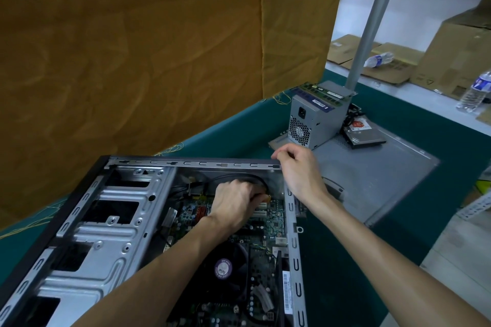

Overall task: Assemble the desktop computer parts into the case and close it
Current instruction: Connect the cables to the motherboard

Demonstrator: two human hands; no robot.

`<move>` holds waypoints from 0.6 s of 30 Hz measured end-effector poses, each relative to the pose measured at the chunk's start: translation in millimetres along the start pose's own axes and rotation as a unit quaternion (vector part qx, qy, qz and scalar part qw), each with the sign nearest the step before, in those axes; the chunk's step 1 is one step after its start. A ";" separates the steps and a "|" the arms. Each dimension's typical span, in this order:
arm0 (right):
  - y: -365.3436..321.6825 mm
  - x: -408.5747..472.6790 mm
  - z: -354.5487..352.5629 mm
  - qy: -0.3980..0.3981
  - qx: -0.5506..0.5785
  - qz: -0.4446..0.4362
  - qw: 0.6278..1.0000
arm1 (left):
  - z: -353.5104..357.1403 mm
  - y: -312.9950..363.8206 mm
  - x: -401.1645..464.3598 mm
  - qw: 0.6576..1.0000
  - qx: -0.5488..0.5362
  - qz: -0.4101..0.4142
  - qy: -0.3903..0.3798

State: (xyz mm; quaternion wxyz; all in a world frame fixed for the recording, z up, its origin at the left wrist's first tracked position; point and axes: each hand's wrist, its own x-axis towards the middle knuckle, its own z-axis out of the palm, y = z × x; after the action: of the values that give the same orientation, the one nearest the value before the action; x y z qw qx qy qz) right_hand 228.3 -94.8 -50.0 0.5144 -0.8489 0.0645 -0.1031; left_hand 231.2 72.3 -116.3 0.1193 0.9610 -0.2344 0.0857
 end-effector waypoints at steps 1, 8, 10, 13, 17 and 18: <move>0.0 -0.1 0.1 0.001 -0.001 -0.001 1.000 | 0.5 -0.2 0.3 1.000 0.000 0.002 0.000; -0.1 -0.1 0.2 0.002 0.001 0.000 1.000 | -1.0 -1.3 1.1 0.999 0.034 0.020 -0.013; -0.2 -0.1 0.4 0.004 -0.002 -0.001 1.000 | -2.2 -0.5 0.7 0.998 0.046 0.025 -0.018; 0.2 -0.3 0.5 0.003 -0.002 -0.002 1.000 | -5.0 0.6 1.0 0.997 0.067 0.032 -0.028; 1.3 0.4 0.4 0.002 0.000 -0.005 1.000 | -8.0 3.3 2.0 0.997 0.065 0.022 -0.040; 1.4 0.7 0.4 0.002 0.000 -0.005 1.000 | -8.6 3.7 2.1 0.997 0.064 0.018 -0.043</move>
State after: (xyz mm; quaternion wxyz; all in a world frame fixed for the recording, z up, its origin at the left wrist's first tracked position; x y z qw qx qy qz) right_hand 229.1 -95.2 -51.4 0.5137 -0.8489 0.0614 -0.1079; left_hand 230.3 70.5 -106.9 0.0462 0.9651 -0.2505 0.0611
